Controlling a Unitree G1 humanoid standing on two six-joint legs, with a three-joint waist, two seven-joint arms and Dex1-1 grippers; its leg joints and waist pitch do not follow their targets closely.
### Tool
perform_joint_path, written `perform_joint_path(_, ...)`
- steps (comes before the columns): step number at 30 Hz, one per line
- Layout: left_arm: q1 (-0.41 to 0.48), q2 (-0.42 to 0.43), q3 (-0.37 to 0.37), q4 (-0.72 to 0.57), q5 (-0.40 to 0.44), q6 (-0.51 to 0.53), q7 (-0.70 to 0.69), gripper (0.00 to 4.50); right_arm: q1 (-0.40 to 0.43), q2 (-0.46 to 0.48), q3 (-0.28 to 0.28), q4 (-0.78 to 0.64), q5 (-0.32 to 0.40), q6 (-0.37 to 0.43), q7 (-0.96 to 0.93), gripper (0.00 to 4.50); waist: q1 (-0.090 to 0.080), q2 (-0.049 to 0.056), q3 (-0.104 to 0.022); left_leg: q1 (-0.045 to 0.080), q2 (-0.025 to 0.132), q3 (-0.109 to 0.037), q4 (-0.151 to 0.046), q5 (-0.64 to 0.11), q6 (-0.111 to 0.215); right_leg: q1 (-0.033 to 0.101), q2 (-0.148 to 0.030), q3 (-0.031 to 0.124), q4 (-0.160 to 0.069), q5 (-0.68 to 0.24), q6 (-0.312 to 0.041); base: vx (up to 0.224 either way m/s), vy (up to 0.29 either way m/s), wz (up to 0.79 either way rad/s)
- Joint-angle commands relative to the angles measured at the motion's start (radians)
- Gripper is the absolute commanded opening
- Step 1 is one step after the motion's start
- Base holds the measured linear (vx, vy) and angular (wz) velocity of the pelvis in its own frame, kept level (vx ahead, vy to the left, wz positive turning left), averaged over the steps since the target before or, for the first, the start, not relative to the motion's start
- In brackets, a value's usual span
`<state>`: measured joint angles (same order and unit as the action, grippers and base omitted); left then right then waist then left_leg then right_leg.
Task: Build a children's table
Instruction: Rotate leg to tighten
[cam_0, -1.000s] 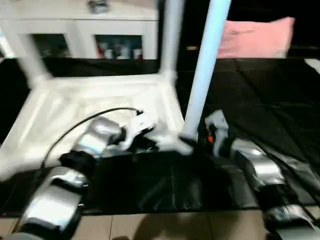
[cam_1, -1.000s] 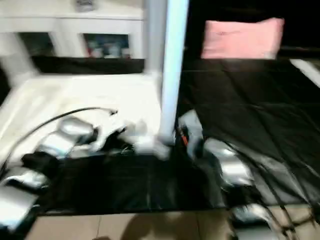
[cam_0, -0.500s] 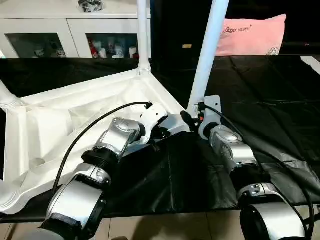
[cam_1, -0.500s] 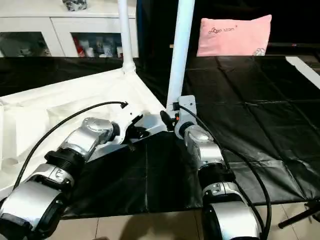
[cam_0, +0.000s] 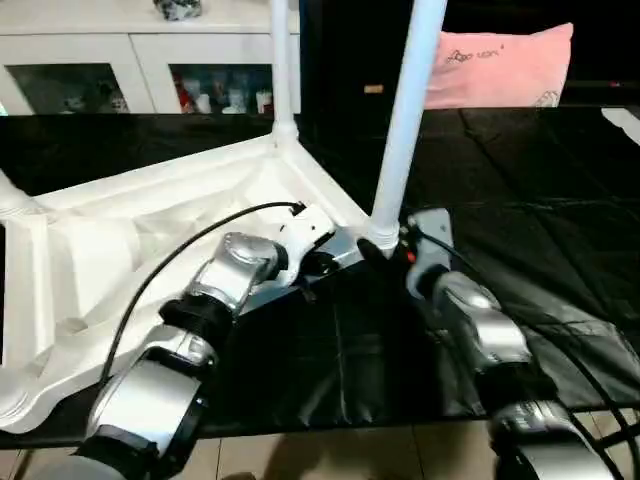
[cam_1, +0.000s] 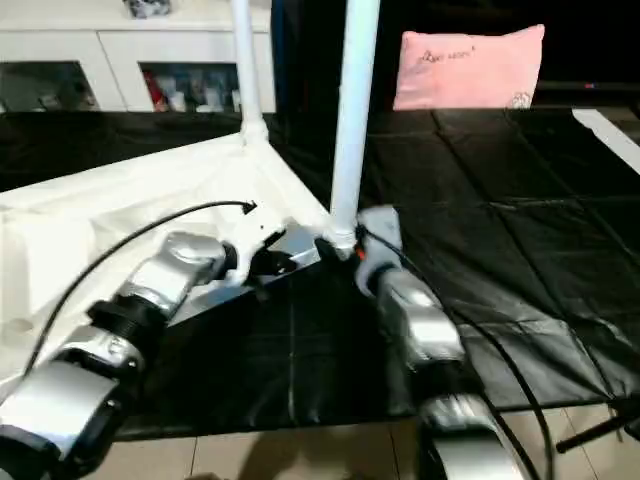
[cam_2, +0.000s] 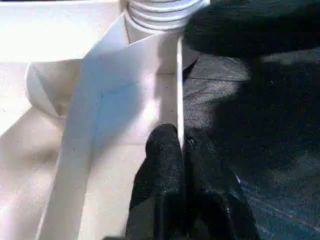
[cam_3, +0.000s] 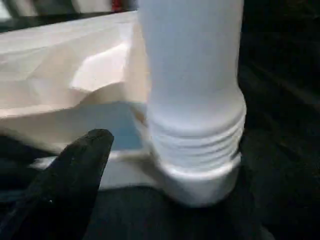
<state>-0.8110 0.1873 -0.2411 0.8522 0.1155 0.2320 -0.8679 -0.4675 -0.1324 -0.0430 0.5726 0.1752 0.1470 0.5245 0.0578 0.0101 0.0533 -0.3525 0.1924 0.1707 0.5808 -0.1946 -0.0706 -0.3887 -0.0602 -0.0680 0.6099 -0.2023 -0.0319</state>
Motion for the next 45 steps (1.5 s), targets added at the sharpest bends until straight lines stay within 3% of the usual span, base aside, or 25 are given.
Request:
perform_joint_path(1, 0.023, 0.043, -0.019, -0.024, 0.01, -0.044, -0.066, 0.0, 0.031, -0.058, 0.021, -0.101, 0.025, 0.006, 0.114, 4.42, 0.01, -0.003, -0.067, -0.005, 0.038, -0.012, -0.059, -0.09, 0.083, 0.063, -0.088, 0.055, -0.068, -0.033, -0.224, 0.0, 0.0, 0.0)
perform_joint_path(6, 0.05, 0.106, -0.056, -0.041, 0.011, -0.101, -0.199, 0.0, 0.069, -0.169, 0.042, -0.203, 0.063, 0.032, 0.292, 4.42, 0.009, -0.001, -0.069, -0.01, 0.037, -0.011, -0.053, -0.057, 0.117, 0.061, -0.085, 0.053, -0.058, 0.069, -0.247, 0.0, 0.0, 0.0)
perform_joint_path(11, 0.062, 0.172, -0.085, -0.061, -0.013, -0.217, -0.382, 0.0, 0.089, -0.294, 0.101, -0.248, 0.06, 0.01, 0.496, 4.42, 0.018, -0.004, -0.068, -0.009, 0.042, -0.007, -0.052, -0.076, 0.117, 0.058, -0.084, 0.05, -0.058, 0.041, -0.257, 0.0, 0.0, 0.0)
perform_joint_path(16, 0.061, 0.21, -0.109, -0.076, -0.018, -0.247, -0.489, 0.0, 0.083, -0.342, 0.163, -0.25, 0.035, -0.011, 0.604, 4.42, 0.038, -0.003, -0.068, -0.005, 0.046, -0.004, -0.05, -0.097, 0.101, 0.052, -0.087, 0.051, -0.056, 0.005, -0.258, 0.0, 0.0, 0.0)
perform_joint_path(24, 0.067, 0.226, -0.152, -0.114, -0.016, -0.29, -0.603, 0.0, 0.022, -0.329, 0.237, -0.17, 0.012, -0.063, 0.708, 4.42, 0.052, -0.006, -0.07, -0.006, 0.045, -0.004, -0.047, -0.076, 0.094, 0.051, -0.087, 0.05, -0.048, 0.023, -0.257, 0.0, 0.0, 0.0)
perform_joint_path(25, 0.068, 0.225, -0.154, -0.117, -0.016, -0.289, -0.606, 0.0, 0.018, -0.327, 0.241, -0.165, 0.011, -0.061, 0.712, 4.13, 0.055, -0.004, -0.071, -0.005, 0.046, -0.005, -0.047, -0.071, 0.095, 0.051, -0.087, 0.05, -0.048, 0.022, -0.256, 0.0, 0.0, 0.0)
perform_joint_path(28, 0.072, 0.224, -0.162, -0.127, -0.019, -0.291, -0.624, 0.0, 0.0, -0.321, 0.258, -0.136, 0.001, -0.07, 0.729, 4.13, 0.059, -0.004, -0.072, -0.005, 0.047, -0.005, -0.046, -0.066, 0.095, 0.049, -0.087, 0.049, -0.045, 0.035, -0.26, 0.0, 0.0, 0.0)
perform_joint_path(31, 0.079, 0.227, -0.168, -0.144, -0.024, -0.288, -0.638, 0.0, -0.01, -0.315, 0.265, -0.115, 0.006, -0.08, 0.75, 3.75, 0.062, -0.005, -0.072, -0.005, 0.048, -0.005, -0.046, -0.072, 0.092, 0.049, -0.087, 0.05, -0.045, 0.023, -0.258, 0.0, 0.0, 0.0)
perform_joint_path(34, 0.082, 0.229, -0.172, -0.153, -0.025, -0.286, -0.648, 0.0, -0.016, -0.313, 0.27, -0.104, 0.012, -0.072, 0.779, 3.72, 0.064, -0.007, -0.072, -0.006, 0.046, -0.005, -0.045, -0.072, 0.094, 0.05, -0.087, 0.049, -0.045, 0.017, -0.254, 0.0, 0.0, 0.0)
perform_joint_path(40, 0.087, 0.233, -0.176, -0.162, -0.024, -0.286, -0.653, 0.0, -0.021, -0.312, 0.278, -0.08, 0.015, -0.079, 0.812, 2.98, 0.066, -0.006, -0.074, -0.006, 0.046, -0.005, -0.044, -0.062, 0.095, 0.05, -0.086, 0.049, -0.044, 0.018, -0.25, 0.0, 0.0, 0.0)
perform_joint_path(45, 0.091, 0.236, -0.178, -0.169, -0.023, -0.284, -0.655, 0.0, -0.009, -0.311, 0.28, -0.09, 0.021, -0.078, 0.828, 2.77, 0.068, -0.005, -0.075, -0.007, 0.044, -0.006, -0.042, -0.055, 0.096, 0.052, -0.086, 0.048, -0.042, 0.031, -0.249, 0.0, 0.0, 0.0)
